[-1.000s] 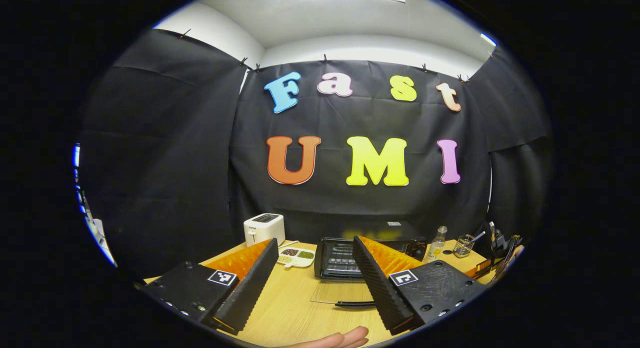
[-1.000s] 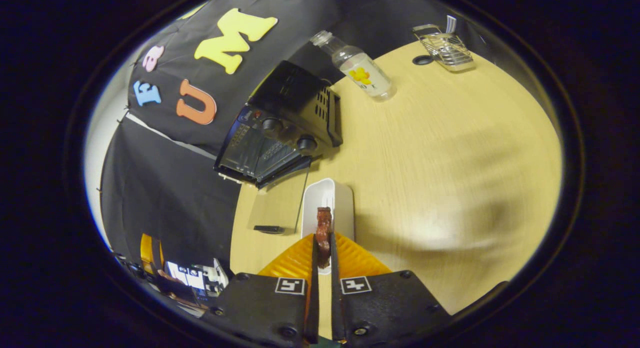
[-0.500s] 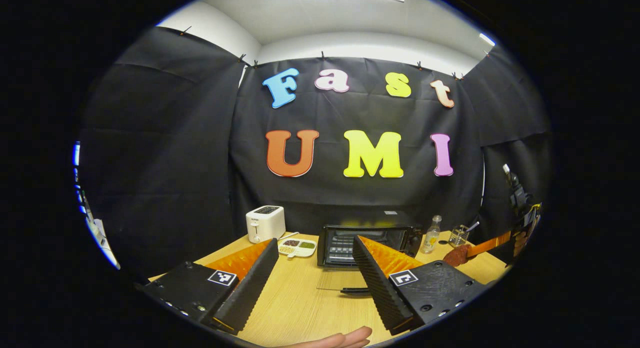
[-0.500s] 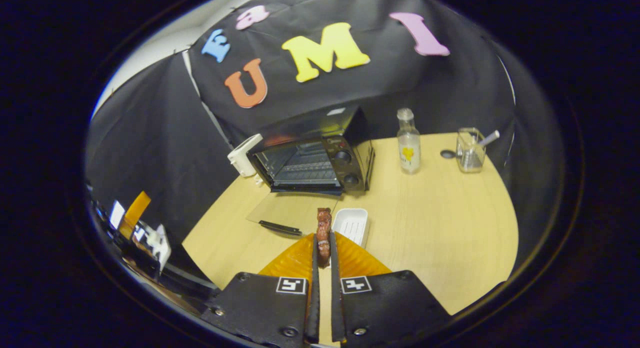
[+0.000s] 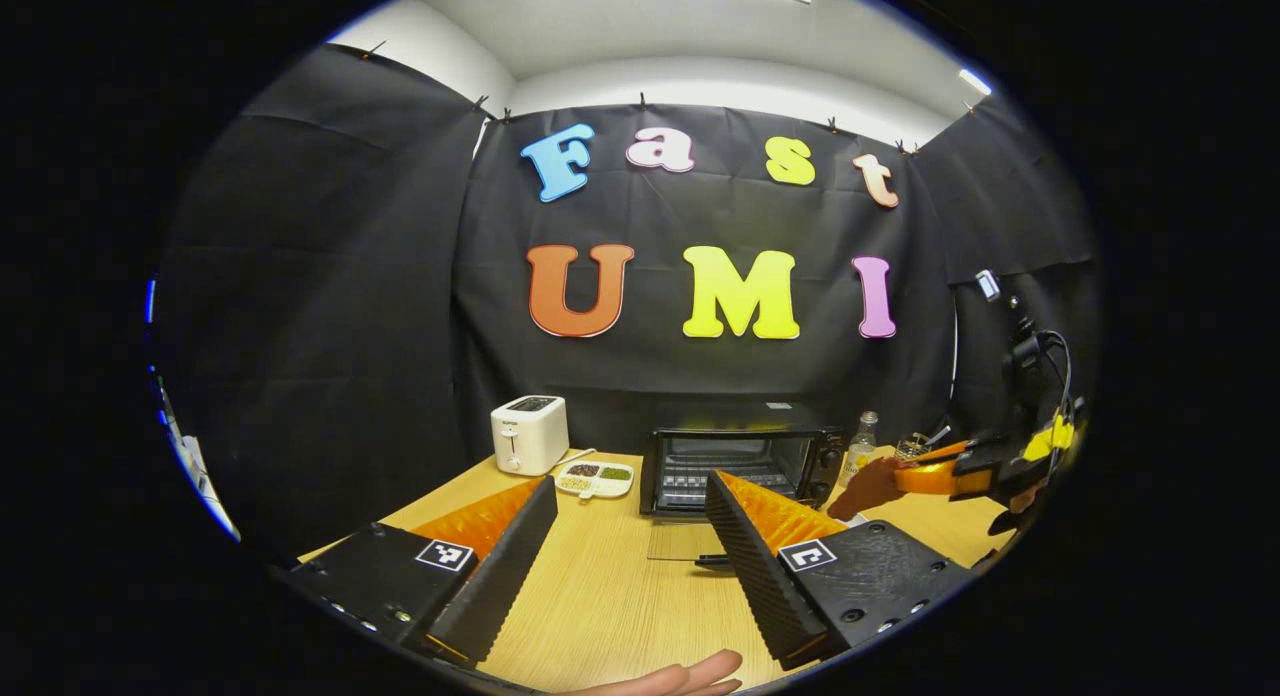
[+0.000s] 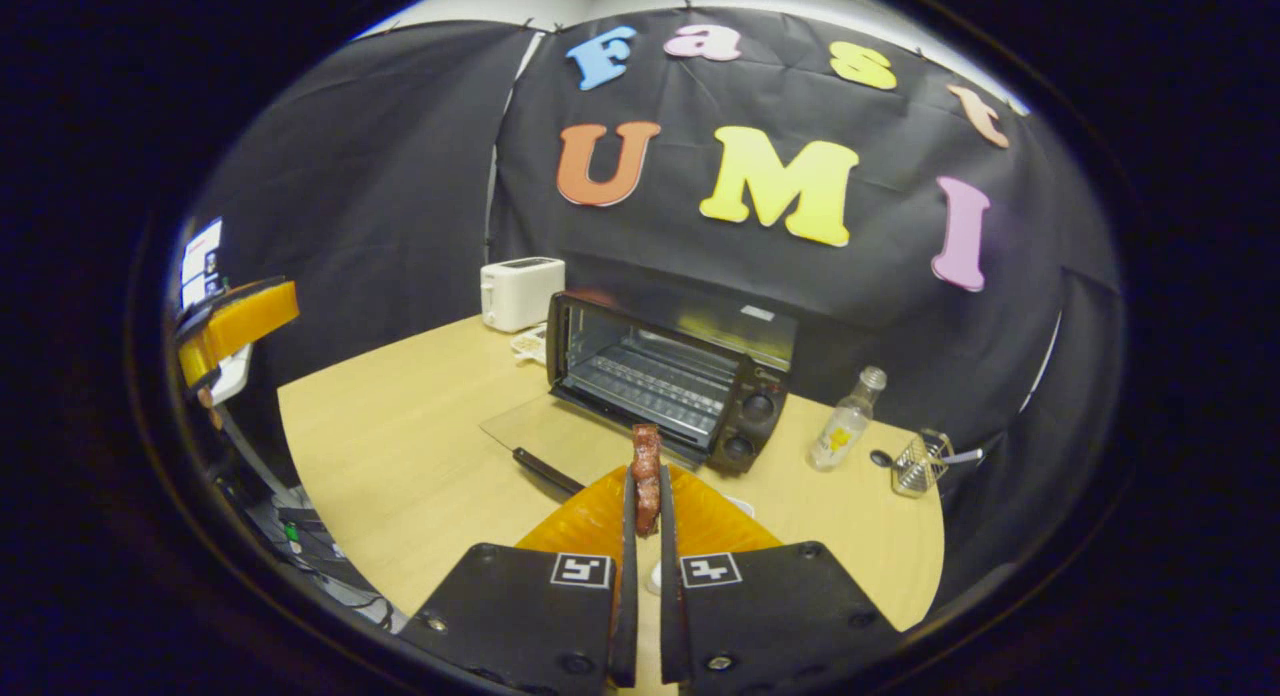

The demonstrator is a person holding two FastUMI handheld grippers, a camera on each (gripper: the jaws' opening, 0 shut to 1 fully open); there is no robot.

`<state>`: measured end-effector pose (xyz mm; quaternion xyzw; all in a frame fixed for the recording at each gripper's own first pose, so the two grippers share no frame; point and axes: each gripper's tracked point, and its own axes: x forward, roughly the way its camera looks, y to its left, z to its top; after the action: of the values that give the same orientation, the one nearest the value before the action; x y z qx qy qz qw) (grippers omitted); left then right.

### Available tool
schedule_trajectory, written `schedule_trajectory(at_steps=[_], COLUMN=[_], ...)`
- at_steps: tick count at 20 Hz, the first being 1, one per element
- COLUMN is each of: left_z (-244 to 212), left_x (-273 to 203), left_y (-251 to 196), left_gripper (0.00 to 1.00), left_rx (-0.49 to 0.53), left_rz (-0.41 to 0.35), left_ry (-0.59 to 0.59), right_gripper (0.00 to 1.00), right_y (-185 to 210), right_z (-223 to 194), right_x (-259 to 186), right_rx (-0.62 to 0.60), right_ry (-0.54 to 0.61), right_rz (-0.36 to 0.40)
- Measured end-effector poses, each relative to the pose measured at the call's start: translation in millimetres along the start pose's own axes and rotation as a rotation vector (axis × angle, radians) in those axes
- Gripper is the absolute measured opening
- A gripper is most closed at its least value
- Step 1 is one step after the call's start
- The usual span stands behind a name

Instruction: Open the electric oven with the left hand, put the food in, and close the electric oven.

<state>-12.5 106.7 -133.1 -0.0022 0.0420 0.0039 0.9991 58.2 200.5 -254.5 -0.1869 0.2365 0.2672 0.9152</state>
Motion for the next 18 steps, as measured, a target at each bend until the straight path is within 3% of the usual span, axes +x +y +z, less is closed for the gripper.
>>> schedule_trajectory(at_steps=[3, 4, 5, 11, 14, 18], left_z=[-8.5, -11.6, -15.0, -30.2, -35.2, -40.8], left_x=[5.7, 6.7, 8.4, 16.3, 23.4, 30.2], left_y=[9.6, 13.2, 15.8, 27.3, 34.0, 39.4], left_gripper=[0.95, 0.84, 0.95, 0.95, 0.95, 0.95], left_rx=[0.021, 0.029, 0.038, 0.040, 0.036, 0.045], left_rz=[-0.001, 0.001, 0.004, 0.001, 0.008, 0.025], left_ry=[0.004, 0.008, 0.010, 0.036, 0.045, 0.064], right_gripper=[0.12, 0.11, 0.10, 0.09, 0.09, 0.09], right_y=[30.9, 39.0, 44.2, 61.7, 55.8, 39.9], right_z=[7.9, 10.7, 14.2, 35.3, 42.1, 46.3], right_x=[37.5, 51.0, 62.4, 125.0, 151.0, 180.0], right_rx=[-0.023, -0.006, 0.002, 0.064, 0.196, 0.471], right_ry=[-0.007, -0.004, -0.011, -0.073, -0.128, -0.199], right_rz=[0.016, 0.019, 0.017, -0.031, -0.065, -0.086])
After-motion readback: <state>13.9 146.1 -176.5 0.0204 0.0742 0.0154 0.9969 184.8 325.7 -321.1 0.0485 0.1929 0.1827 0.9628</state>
